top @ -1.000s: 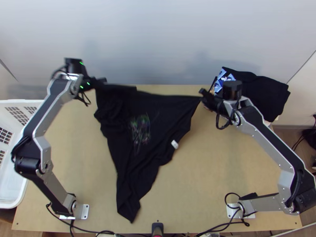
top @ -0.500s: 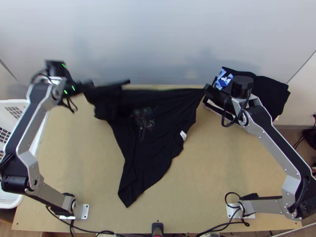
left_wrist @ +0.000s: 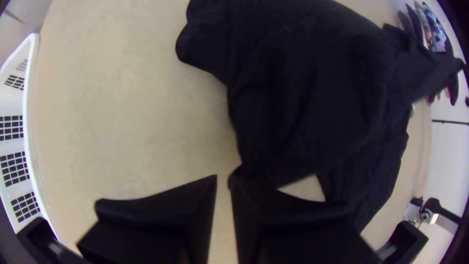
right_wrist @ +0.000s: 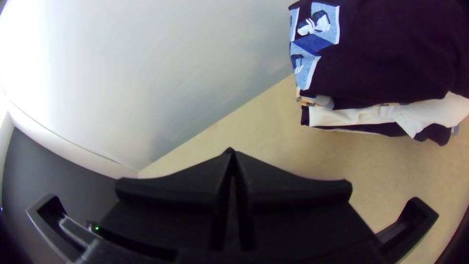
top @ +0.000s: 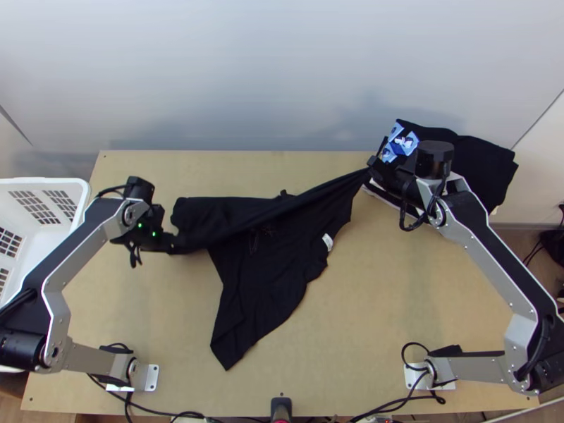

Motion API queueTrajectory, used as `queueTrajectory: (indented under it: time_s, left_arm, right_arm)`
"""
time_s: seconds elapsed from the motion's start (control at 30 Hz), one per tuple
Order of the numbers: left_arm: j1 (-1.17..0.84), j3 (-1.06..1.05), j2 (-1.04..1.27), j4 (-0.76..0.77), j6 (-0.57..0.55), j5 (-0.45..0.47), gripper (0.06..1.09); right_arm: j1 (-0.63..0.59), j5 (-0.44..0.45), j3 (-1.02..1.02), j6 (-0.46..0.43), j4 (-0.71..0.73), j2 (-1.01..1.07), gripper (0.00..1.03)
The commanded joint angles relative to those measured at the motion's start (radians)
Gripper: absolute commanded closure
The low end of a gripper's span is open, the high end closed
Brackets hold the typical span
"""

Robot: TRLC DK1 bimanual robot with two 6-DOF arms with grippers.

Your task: Fold the t-shirt

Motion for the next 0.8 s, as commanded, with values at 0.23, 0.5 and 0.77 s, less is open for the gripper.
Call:
queueTrajectory:
  time_s: [0.23, 0.5, 0.77]
  left_arm:
    - [0.017, 0.163, 0.003, -0.046, -0.011, 0.239, 0.15]
    - [-0.083, 0.568, 0.258, -0.2, -0.204, 0.072, 0.2]
    - [-0.22, 0.815, 0.399, -0.272, -0.069, 0.049, 0.82]
  right_arm:
    - [-0.002, -0.002, 0.018, 0.004, -0.02, 0.007, 1.0]
    - [0.019, -0.004, -0.002, 0.027, -0.022, 0.01, 1.0]
    - [0.039, -0.002, -0.011, 0.037, -0.02, 0.013, 1.0]
